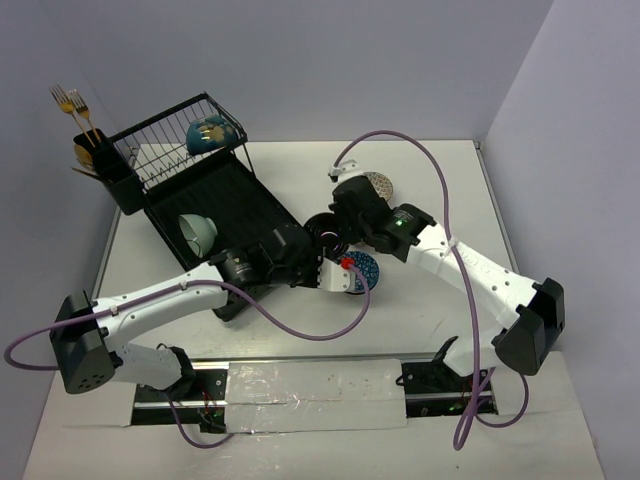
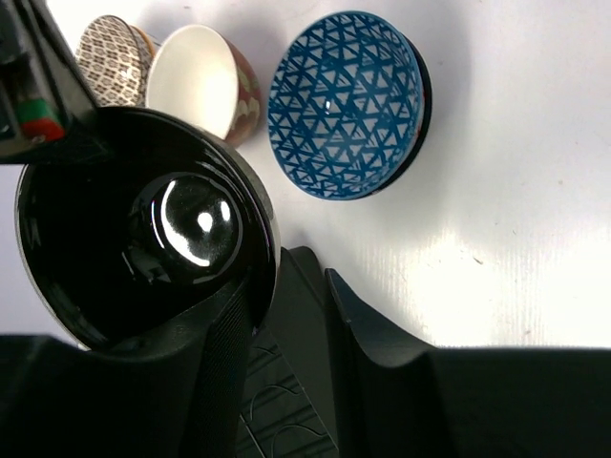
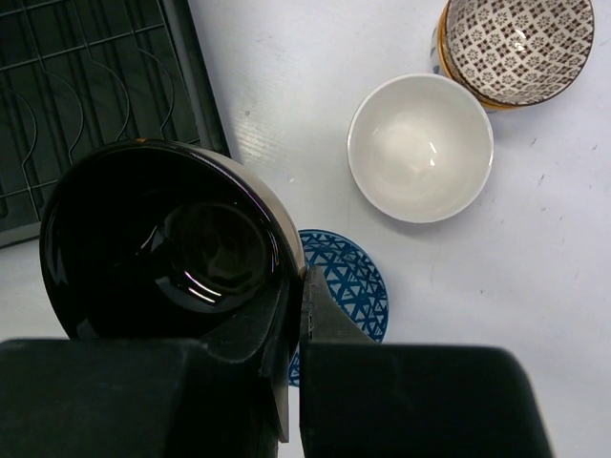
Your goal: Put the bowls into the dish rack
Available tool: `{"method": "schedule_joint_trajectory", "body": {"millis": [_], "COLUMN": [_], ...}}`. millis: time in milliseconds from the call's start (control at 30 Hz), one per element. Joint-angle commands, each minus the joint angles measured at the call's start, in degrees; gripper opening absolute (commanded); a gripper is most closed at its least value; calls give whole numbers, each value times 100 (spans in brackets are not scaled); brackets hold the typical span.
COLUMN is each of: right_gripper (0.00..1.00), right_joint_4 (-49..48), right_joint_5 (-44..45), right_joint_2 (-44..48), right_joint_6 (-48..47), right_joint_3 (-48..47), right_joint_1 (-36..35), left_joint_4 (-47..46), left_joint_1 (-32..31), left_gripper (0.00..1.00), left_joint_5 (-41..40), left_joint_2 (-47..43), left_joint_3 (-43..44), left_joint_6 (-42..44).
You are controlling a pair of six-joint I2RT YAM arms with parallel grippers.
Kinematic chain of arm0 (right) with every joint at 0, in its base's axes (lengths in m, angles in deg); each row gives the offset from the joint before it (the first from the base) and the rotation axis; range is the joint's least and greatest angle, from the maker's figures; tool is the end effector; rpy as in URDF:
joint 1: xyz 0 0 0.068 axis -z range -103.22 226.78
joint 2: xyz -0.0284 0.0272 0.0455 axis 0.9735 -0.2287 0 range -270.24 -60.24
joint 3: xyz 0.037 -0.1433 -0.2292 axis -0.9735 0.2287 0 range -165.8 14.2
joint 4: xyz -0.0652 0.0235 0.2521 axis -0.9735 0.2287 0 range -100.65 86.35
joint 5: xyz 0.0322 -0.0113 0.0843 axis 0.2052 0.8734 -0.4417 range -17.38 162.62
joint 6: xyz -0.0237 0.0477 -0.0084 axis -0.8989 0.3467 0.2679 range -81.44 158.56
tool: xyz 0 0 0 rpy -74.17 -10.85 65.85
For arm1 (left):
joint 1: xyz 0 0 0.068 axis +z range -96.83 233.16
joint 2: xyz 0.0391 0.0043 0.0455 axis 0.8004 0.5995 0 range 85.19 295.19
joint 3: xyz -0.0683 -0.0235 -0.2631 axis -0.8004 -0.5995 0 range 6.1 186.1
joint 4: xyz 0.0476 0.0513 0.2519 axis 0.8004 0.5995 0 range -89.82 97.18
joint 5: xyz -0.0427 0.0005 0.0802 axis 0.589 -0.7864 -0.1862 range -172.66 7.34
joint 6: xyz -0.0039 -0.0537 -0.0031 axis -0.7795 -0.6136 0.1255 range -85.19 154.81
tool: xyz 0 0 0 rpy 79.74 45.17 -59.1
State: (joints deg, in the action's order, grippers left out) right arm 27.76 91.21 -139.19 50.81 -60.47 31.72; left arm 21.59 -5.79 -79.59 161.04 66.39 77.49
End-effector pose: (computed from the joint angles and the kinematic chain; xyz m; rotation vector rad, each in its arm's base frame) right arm 0.2181 0.2025 0.3410 -0.4844 2.2211 0.1507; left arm 0.1506 -0.2537 0.2957 1.7421 1.3817 -0.2159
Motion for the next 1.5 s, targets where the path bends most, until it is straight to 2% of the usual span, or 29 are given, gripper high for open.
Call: {"method": "schedule_joint_trajectory", "body": {"millis": [0, 200, 400, 600, 800, 867, 1000, 1067, 1100, 1200, 1333, 1467], "right_gripper": [0, 0, 0, 0, 0, 2, 30, 40, 50, 67, 80, 91], "right_joint_4": [-247, -203, -185, -141, -159, -150, -176, -185, -211, -229, -220, -377], "right_joint_5": [180, 180, 224, 321, 224, 189, 119, 5, -30, -49, 66, 127], "right_joint_2": [56, -5, -41, -85, -76, -85, -41, -6, 3, 38, 178, 503], "right_joint_6": [14, -21, -30, -30, -65, -74, -74, -100, -109, -118, -65, 128], "right_joint_3": [-416, -495, -504, -522, -539, -548, -531, -539, -539, -574, -601, -461], "right_joint_1": [-126, -196, -223, -231, -231, -231, -240, -223, -231, -223, -179, 40], "left_joint_4": [170, 162, 197, 250, 311, 311, 259, 224, 189, 110, -162, -663], "left_joint_1": [-28, -28, -28, -19, -19, -19, -19, -28, -19, -19, -2, 410], "left_gripper": [39, 37, 27, 24, 0, 0, 0, 0, 0, 0, 0, 0], "left_joint_5": [-43, -202, -272, -281, -281, -281, -281, -281, -272, -272, -281, 25], "left_joint_2": [78, 184, 228, 237, 254, 237, 114, 17, -44, -176, -431, -843], "left_joint_3": [281, 281, 255, 290, 308, 290, 202, 123, 88, -52, -263, -527], "left_joint_6": [65, 65, 92, 57, 39, 22, -31, -57, -84, -180, -417, -1092]}}
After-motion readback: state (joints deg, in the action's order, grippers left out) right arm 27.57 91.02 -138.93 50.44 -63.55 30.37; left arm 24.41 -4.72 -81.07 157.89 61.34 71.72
